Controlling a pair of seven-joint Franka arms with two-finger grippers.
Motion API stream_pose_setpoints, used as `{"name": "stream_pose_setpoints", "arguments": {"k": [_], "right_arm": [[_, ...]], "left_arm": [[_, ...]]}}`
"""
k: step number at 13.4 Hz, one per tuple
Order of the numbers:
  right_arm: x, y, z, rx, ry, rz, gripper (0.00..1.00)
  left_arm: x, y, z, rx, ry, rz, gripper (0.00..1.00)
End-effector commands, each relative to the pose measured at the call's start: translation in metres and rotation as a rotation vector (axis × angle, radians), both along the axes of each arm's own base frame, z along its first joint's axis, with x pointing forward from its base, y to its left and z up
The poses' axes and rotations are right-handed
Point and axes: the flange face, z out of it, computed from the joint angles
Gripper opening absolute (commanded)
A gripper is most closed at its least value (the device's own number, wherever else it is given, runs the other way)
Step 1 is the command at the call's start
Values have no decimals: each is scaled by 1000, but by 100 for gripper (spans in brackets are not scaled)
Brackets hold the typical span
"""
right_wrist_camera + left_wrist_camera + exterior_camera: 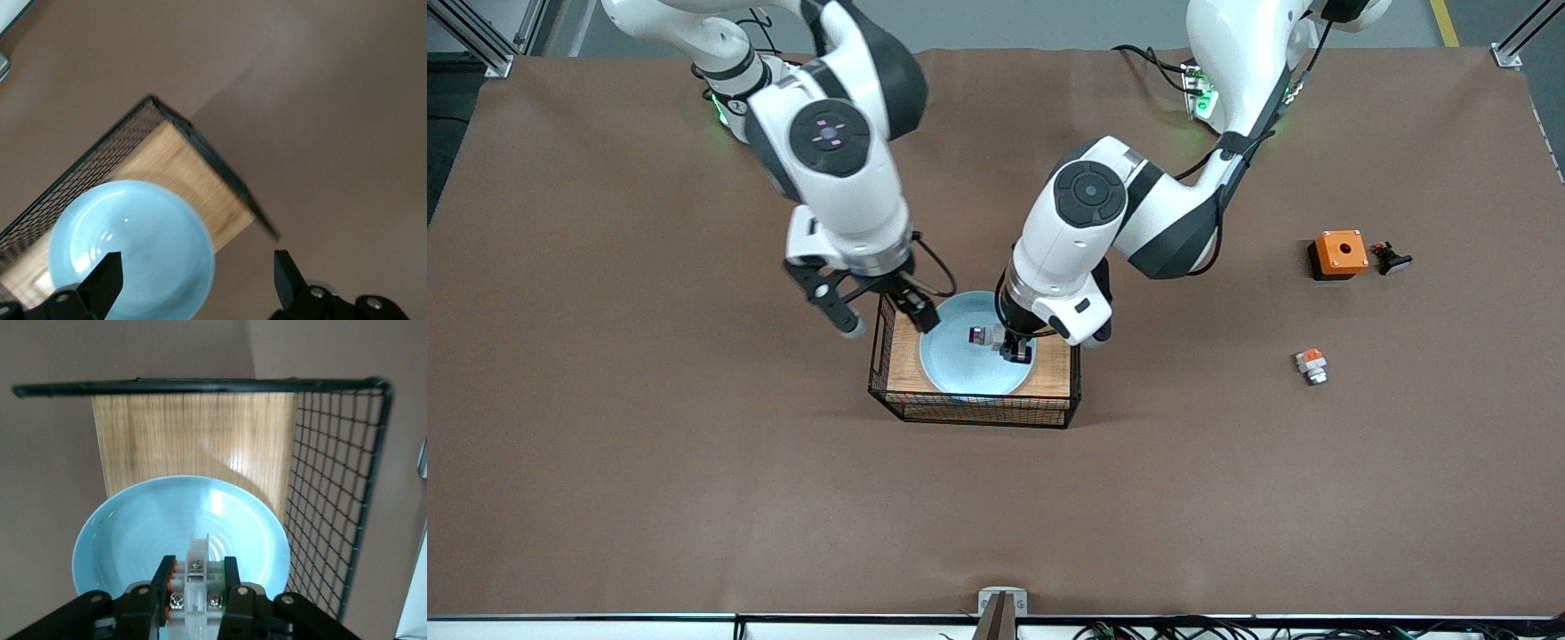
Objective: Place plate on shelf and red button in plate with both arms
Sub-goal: 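Withdraw the right gripper while the left gripper sets the button on the plate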
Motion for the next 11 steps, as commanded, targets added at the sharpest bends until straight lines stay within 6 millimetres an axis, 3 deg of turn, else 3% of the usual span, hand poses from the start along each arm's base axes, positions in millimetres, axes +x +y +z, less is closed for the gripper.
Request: {"name": "stream_pose_setpoints", "arguments": {"k": [1,6,11], "right_arm": [[14,-58,28,6,35,208,100],[30,-200,64,-3,145,496,100],[28,-284,91,2,155,613,100]], "left_arm": [[-1,-15,-10,14,-33,16,25],[-6,-31,-31,65,-75,2,25],[-5,-31,-52,87,-60,-1,25]]}}
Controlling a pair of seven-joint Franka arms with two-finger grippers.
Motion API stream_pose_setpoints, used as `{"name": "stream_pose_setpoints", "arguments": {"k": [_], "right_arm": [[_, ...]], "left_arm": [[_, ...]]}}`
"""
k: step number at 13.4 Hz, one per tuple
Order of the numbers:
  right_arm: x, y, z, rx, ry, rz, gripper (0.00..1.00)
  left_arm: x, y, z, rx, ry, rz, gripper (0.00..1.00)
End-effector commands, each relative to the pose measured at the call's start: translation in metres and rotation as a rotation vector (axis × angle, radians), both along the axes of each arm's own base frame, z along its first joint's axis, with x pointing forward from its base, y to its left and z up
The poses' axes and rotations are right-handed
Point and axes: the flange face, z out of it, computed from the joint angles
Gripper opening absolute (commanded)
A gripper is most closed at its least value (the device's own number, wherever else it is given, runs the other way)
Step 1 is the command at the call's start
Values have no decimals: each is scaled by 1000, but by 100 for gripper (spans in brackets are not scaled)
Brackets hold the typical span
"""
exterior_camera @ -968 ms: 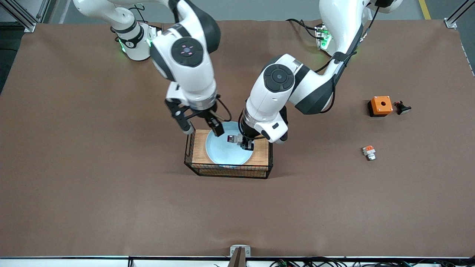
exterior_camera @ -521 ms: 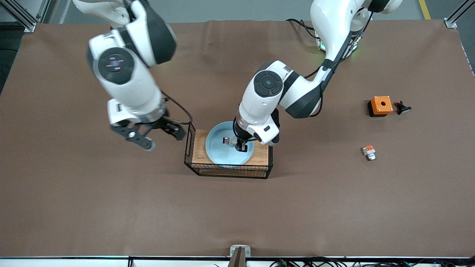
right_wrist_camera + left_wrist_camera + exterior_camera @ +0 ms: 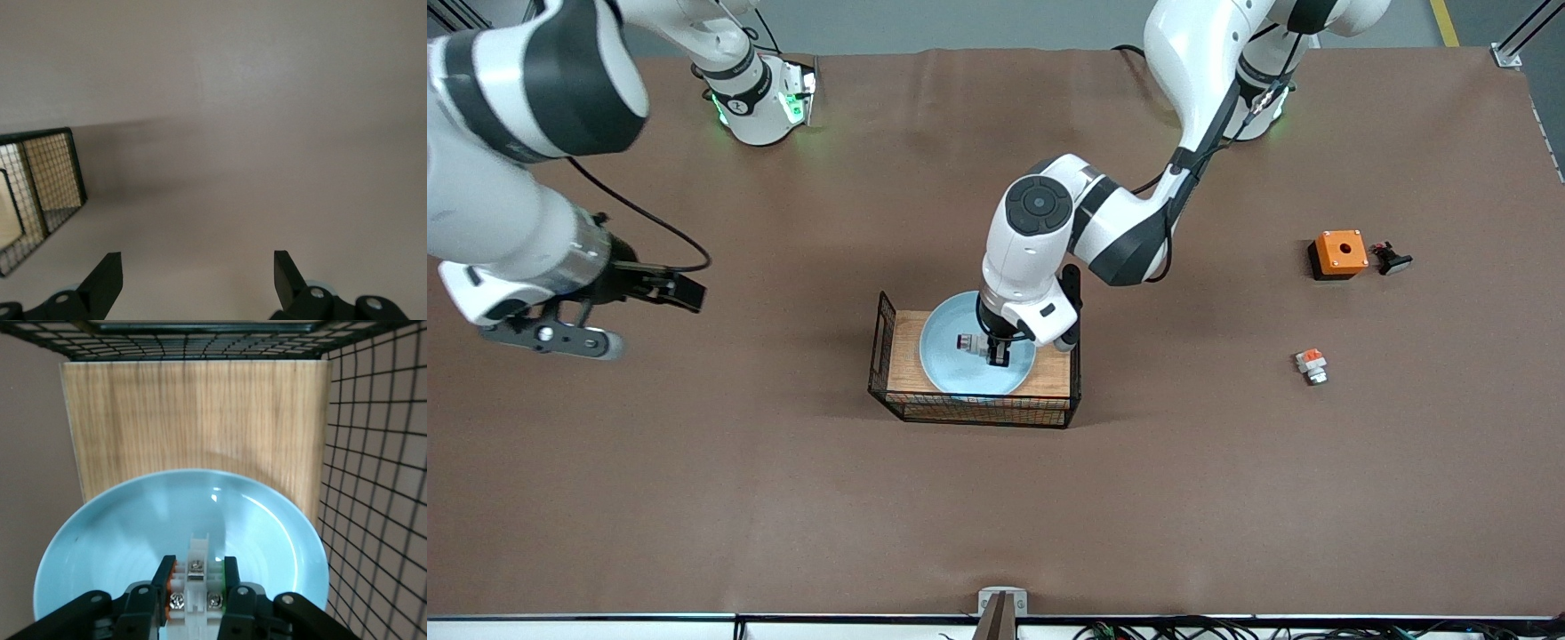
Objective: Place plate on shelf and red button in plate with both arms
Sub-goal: 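Withdraw the right gripper while the left gripper sets the button on the plate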
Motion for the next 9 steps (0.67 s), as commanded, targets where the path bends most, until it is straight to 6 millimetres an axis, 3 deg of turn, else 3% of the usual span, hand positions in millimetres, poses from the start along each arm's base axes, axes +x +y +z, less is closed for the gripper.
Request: {"name": "stream_pose_setpoints", "arguments": {"k": [1,4,5,6,7,9], "right_arm": [[-6,-43,12,25,16,78,100],[-5,-96,12,38,37,132,100],[-5,-110,13,40,35,116,100],[-6,-119,13,42,35,101,100],[-6,-130,14,51,32,83,100],[-6,-136,19,41,22,75,100]], "left_arm": [[4,-5,-5,13,-25,9,26],[4,-5,-6,14,-25,9,30],[4,-5,-3,13,-29,-4,45],[6,-3,1,14,-39,-34,76],[6,-3,3,17,-44,-59,99],[8,1,23,2,-62,-57,100]]}}
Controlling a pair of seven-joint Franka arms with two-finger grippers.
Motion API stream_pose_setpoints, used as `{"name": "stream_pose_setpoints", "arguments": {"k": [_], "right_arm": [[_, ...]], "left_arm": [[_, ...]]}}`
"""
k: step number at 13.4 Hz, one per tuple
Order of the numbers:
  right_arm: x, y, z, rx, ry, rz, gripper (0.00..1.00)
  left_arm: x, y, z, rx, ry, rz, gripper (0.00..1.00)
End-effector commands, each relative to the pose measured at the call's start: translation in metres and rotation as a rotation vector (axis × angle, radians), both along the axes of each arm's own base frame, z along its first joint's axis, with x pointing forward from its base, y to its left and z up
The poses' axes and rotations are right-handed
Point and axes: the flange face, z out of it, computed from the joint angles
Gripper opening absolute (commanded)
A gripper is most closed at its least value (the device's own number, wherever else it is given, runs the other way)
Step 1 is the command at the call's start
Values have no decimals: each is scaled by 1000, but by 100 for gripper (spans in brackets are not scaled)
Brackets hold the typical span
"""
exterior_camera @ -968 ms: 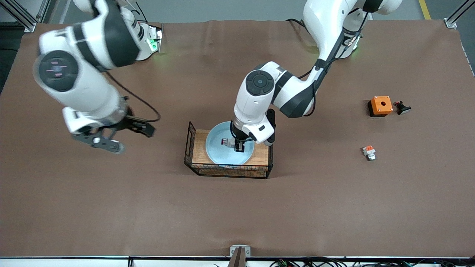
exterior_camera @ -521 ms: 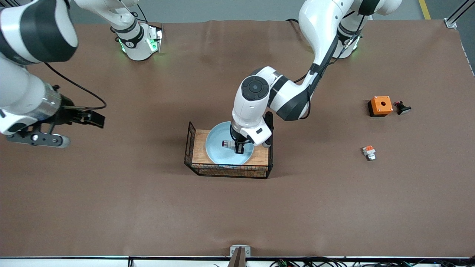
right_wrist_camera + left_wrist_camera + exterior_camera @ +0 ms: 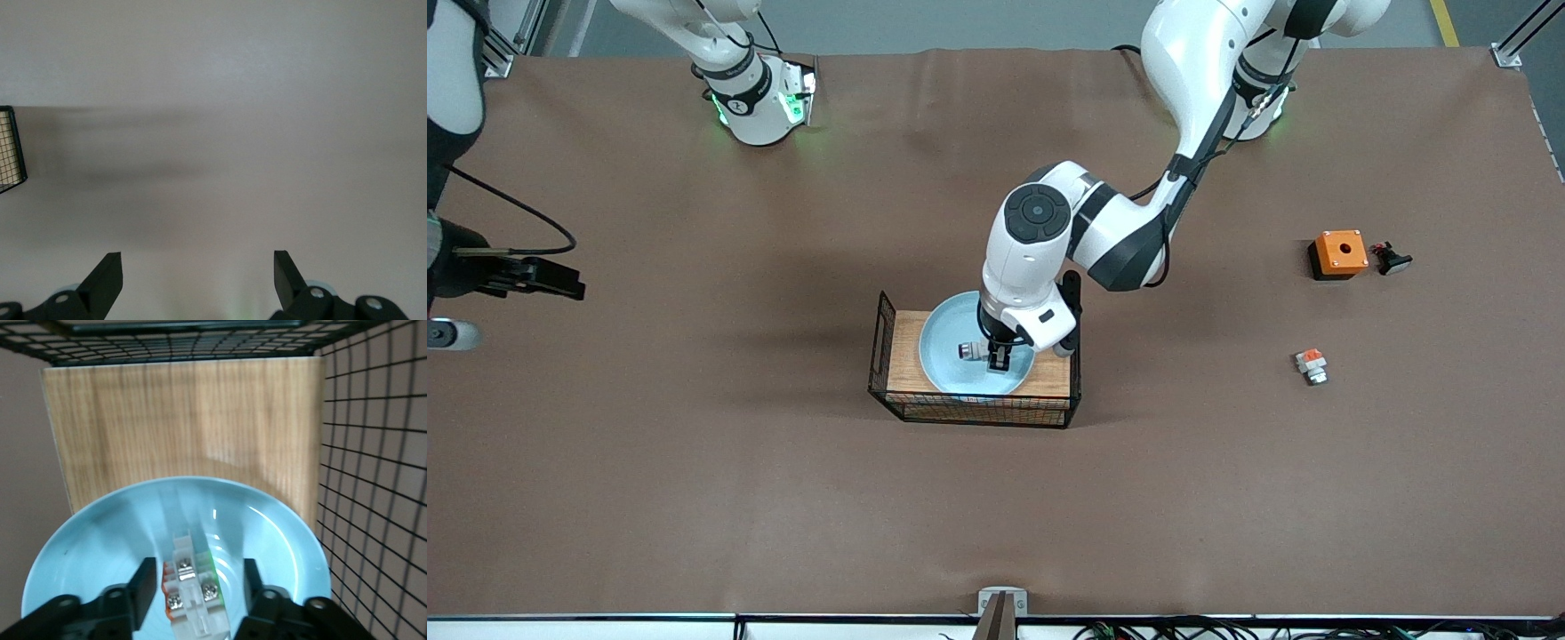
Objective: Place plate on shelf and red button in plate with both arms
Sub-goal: 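Withdraw the right gripper while the left gripper sets the button on the plate, then open the left gripper and lift it away from the plate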
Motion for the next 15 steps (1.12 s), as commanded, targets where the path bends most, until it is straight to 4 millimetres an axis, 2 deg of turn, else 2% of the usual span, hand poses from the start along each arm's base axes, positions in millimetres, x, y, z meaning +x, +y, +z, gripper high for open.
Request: {"name": "stream_pose_setpoints", "arguments": {"k": [1,4,6,8,10,12,14,15], "right_arm": [[-5,-1,9,7,-1,4,100],[-5,-4,27,-1,-30,-11,100],[-7,-4,27,-2,-13,-8,100],[-15,2,29,4,19,-26,100],[-27,7,45,-5,17,-68,100],[-28,6,46,7,19,-56,100],[-30,6,48,7,23,-62,100],[-36,4,58,4,8,-76,100]], "left_arm": [[5,6,36,-8,-53,-16,100],[10,26,91,-18,-92,-22,100],[16,53,127,-3,-106,-67,100],[15,79,158,38,-90,-153,100],[20,124,194,64,-63,-217,100],[30,178,224,90,-55,-293,100],[41,225,243,73,-53,-327,99],[40,249,253,90,-33,-371,99]]}}
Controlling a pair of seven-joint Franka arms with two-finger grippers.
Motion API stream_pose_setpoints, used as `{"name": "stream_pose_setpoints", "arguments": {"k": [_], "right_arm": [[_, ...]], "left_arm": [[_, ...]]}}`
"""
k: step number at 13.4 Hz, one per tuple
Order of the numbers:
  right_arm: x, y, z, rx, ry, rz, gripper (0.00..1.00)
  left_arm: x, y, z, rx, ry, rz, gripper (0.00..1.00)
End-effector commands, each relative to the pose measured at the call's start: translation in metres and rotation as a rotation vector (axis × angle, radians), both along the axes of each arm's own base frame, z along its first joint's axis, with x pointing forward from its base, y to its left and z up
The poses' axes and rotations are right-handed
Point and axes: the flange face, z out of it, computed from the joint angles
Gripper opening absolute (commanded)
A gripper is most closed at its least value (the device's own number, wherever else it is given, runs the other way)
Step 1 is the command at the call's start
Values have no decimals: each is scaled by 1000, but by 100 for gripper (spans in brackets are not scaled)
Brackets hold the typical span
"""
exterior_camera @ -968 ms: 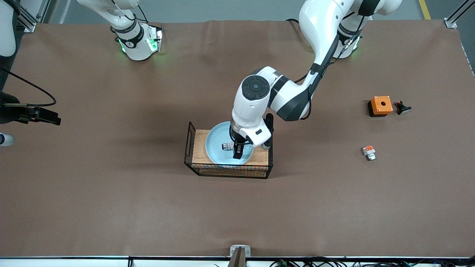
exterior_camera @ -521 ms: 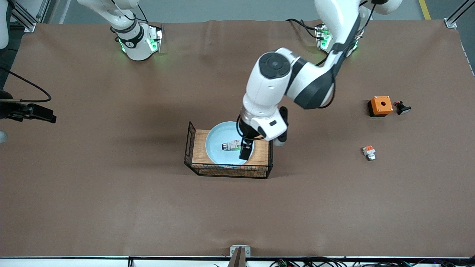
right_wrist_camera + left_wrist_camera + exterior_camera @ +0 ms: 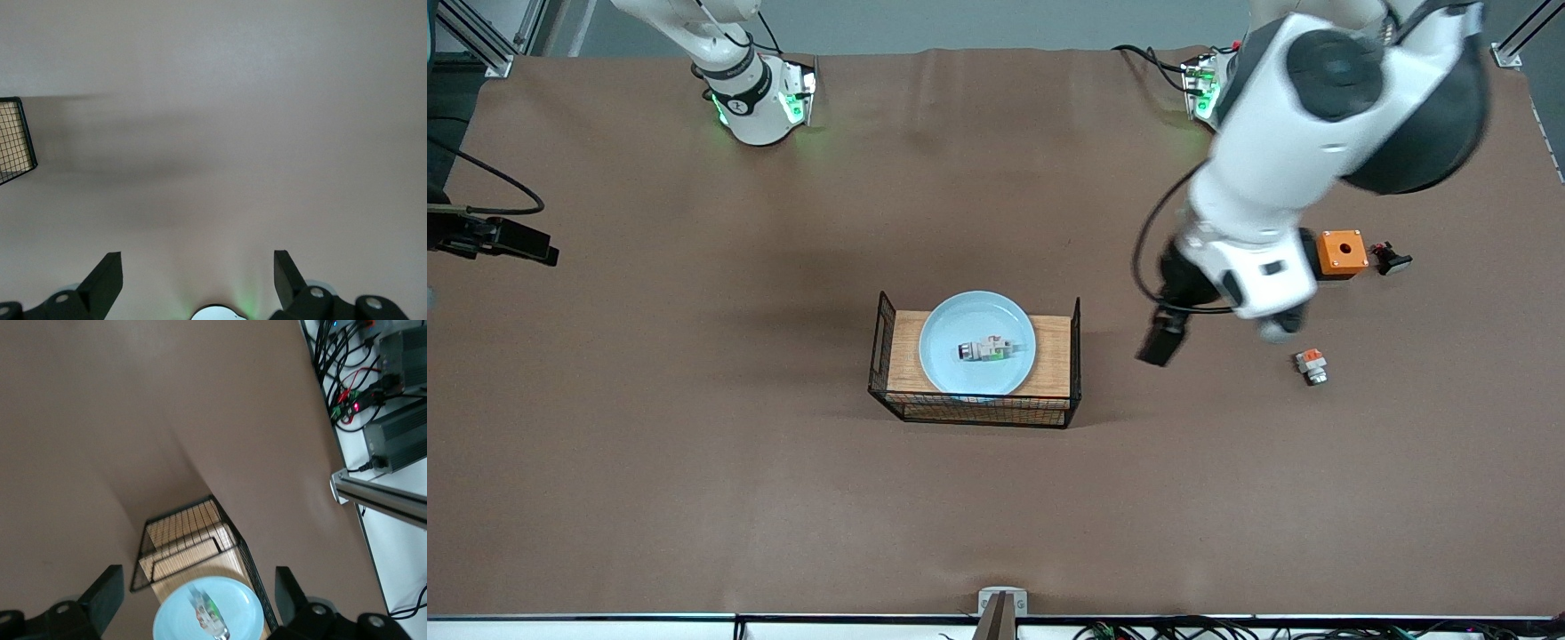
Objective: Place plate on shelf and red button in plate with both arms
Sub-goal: 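Open the left gripper and lift it away from the plate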
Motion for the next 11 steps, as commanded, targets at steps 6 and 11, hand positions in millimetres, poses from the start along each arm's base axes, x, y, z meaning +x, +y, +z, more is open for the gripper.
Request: {"name": "stream_pose_setpoints", "arguments": {"k": [6,11], "right_arm": [[-54,-2,32,2,-9,-39,100],[-68,-7,50,0,-46,-50,100]], "left_arm": [[-36,156,39,81,182,-573,99],[-63,249,37,80,162,-827,100]]}}
